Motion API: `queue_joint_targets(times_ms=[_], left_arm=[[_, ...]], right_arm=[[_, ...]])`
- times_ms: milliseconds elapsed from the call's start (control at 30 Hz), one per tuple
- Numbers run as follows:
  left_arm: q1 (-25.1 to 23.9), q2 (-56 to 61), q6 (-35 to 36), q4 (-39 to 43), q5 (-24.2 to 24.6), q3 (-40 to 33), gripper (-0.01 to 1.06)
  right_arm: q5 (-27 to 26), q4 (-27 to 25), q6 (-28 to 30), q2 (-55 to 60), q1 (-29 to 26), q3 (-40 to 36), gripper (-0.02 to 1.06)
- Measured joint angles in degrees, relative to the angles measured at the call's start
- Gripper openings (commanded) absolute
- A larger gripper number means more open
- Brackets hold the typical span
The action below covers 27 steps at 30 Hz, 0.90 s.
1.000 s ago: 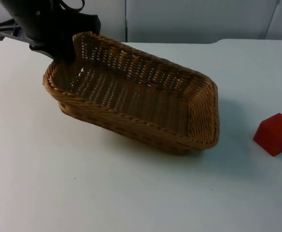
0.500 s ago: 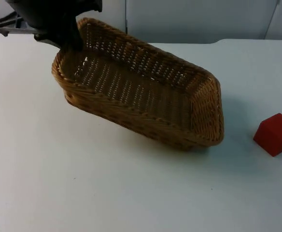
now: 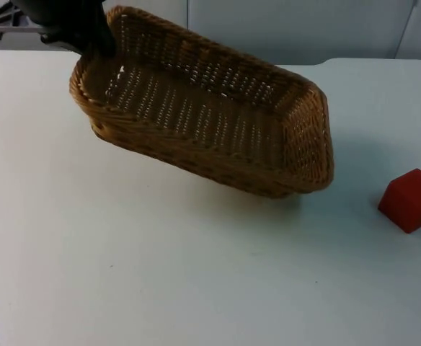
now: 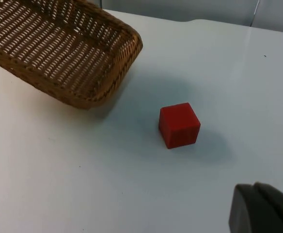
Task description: Pick up the basket with the left hand and place the cube into the basket with the right hand.
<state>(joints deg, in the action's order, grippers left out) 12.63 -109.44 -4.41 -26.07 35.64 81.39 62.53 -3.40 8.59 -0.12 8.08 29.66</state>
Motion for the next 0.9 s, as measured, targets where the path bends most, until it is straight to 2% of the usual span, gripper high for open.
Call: queue_joint_targets(times_ms=[233,367,533,900], left_arm=[[-1.9,0.4,-0.8,-1.3,1.2,0.0,0.0],[-1.9,0.4,-5.8,-9.6,1.4,0.0,0.0],[-1.9,0.4,-8.8,-17.4,1.4,0.0,0.0],[-1.9,0.4,-9.5,-18.2,0.8,0.0,0.0]], right_arm=[[0.0,0.0,0.0,0.0,0.0,0.0,0.0],[0.0,0.0,0.0,0.0,0.0,0.0,0.0],[0.0,0.0,0.0,0.0,0.0,0.0,0.0],[0.0,0.0,0.0,0.0,0.0,0.0,0.0]])
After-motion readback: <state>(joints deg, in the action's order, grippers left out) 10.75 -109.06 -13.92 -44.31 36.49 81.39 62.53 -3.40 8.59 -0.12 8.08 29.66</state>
